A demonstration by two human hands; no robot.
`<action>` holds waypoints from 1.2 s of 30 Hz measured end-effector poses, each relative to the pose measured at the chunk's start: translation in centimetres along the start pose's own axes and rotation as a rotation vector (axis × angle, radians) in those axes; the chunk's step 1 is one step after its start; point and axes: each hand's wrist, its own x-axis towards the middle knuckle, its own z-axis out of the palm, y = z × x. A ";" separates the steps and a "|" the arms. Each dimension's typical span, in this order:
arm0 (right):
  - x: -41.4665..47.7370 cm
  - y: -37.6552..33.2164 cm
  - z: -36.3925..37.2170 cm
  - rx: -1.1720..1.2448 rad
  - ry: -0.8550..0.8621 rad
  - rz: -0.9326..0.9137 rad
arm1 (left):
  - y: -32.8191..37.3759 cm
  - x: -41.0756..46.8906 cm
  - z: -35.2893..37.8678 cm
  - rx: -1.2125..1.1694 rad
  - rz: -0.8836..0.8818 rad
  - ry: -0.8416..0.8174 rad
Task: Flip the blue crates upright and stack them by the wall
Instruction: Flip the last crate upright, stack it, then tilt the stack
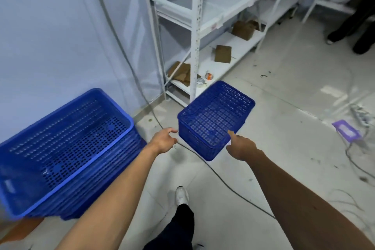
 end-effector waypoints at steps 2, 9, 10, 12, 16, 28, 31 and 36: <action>1.2 1.0 -0.6 0.002 0.001 -0.005 | 1.1 2.7 0.5 0.021 0.013 -0.035; 7.0 4.8 -1.9 0.011 -0.046 0.132 | 3.3 13.5 1.3 0.044 -0.015 -0.130; 7.5 5.2 -2.0 0.022 -0.054 0.150 | 3.6 14.4 1.5 0.047 -0.016 -0.144; 8.8 6.2 -2.0 0.056 -0.060 0.180 | 4.6 16.9 1.9 0.076 -0.022 -0.169; 11.6 8.4 -1.2 0.169 -0.120 0.231 | 7.1 20.7 2.7 0.158 -0.028 -0.242; 32.5 14.0 6.5 0.867 -0.092 0.442 | 6.6 41.4 9.2 0.494 0.005 -0.175; 36.9 13.6 9.1 0.793 -0.045 0.454 | 4.1 46.8 11.7 0.572 -0.005 -0.173; 44.9 13.8 16.1 0.778 -0.032 0.536 | -0.3 56.7 14.5 0.745 0.032 -0.214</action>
